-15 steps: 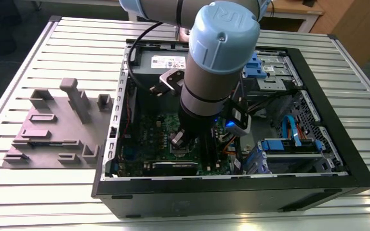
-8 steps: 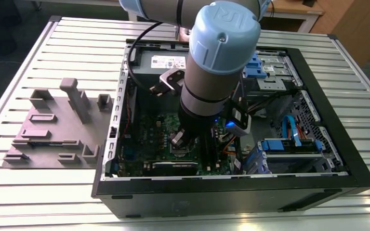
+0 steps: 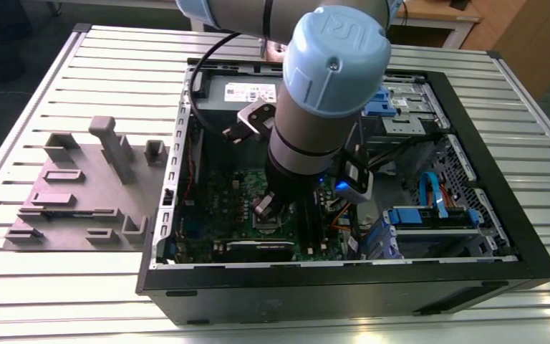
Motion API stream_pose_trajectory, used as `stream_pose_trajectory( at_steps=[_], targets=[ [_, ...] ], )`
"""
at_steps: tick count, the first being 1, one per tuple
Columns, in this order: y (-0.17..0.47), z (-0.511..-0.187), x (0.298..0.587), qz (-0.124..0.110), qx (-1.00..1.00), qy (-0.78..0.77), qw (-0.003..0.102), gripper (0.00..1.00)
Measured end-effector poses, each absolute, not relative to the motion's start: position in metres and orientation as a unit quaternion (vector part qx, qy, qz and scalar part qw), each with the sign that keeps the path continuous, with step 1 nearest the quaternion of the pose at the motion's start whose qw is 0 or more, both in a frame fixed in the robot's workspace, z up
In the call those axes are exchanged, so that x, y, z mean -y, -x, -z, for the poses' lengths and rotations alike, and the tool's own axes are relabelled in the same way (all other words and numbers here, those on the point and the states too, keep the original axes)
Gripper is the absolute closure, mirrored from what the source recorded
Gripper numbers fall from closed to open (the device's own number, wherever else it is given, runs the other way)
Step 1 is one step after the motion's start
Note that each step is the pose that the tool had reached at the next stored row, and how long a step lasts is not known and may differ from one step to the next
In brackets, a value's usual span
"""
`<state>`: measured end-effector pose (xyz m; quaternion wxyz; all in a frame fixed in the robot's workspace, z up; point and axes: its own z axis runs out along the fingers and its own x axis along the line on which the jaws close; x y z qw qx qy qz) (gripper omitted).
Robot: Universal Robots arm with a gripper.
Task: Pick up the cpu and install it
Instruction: 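Install the first cpu locking lever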
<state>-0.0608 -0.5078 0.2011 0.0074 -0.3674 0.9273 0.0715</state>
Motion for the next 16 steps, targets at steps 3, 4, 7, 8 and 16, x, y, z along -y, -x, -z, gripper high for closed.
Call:
stream_pose_trajectory(
  at_steps=[3,4,7,8,16],
  targets=[
    [0.0609,-0.2011,0.5093,-0.077,-0.927,0.367,0.01,0.9],
    [0.0609,-0.201,0.5098,-0.078,-0.927,0.366,0.01,0.9],
    [0.0609,-0.2006,0.5116,-0.077,-0.93,0.359,0.01,0.9],
    [0.0608,-0.2006,0.512,-0.077,-0.931,0.355,0.011,0.9],
    [0.0608,-0.1982,0.5153,-0.077,-0.942,0.326,0.013,0.9]
  ],
)
